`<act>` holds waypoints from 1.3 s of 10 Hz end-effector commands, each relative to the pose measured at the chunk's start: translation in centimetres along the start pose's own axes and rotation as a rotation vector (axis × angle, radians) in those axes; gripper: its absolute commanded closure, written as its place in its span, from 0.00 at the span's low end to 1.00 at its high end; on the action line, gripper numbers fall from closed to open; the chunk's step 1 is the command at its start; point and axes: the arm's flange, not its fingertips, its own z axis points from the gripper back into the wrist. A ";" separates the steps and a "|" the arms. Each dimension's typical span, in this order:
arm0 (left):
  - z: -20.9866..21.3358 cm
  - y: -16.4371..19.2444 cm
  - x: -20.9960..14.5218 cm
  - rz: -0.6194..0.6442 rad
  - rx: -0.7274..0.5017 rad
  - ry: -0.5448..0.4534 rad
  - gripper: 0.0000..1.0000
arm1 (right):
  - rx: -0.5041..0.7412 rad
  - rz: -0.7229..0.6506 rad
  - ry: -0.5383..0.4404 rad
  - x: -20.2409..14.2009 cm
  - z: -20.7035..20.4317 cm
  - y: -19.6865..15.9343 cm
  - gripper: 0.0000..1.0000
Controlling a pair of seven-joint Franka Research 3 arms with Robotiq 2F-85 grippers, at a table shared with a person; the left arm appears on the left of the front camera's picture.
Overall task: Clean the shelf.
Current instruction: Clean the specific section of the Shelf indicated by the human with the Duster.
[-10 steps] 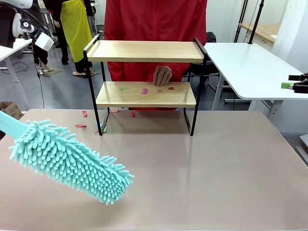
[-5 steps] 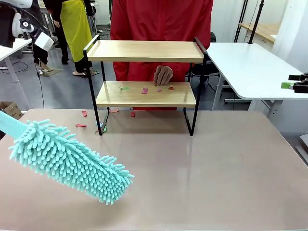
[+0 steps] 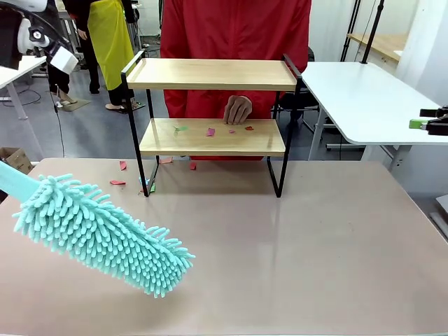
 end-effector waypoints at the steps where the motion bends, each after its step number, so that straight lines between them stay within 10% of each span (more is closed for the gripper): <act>1: 0.7 -0.7 -0.8 0.006 -0.003 0.000 0.87 | -0.016 -0.010 0.015 0.5 -0.2 0.3 0.00; 8: 2.2 2.8 6.1 -0.278 -0.039 -0.158 0.87 | -0.016 -0.010 0.015 0.5 -0.2 0.3 0.00; 13: -0.2 -0.6 12.4 -0.078 -0.198 -0.518 0.87 | -0.016 -0.010 0.015 0.5 -0.2 0.3 0.00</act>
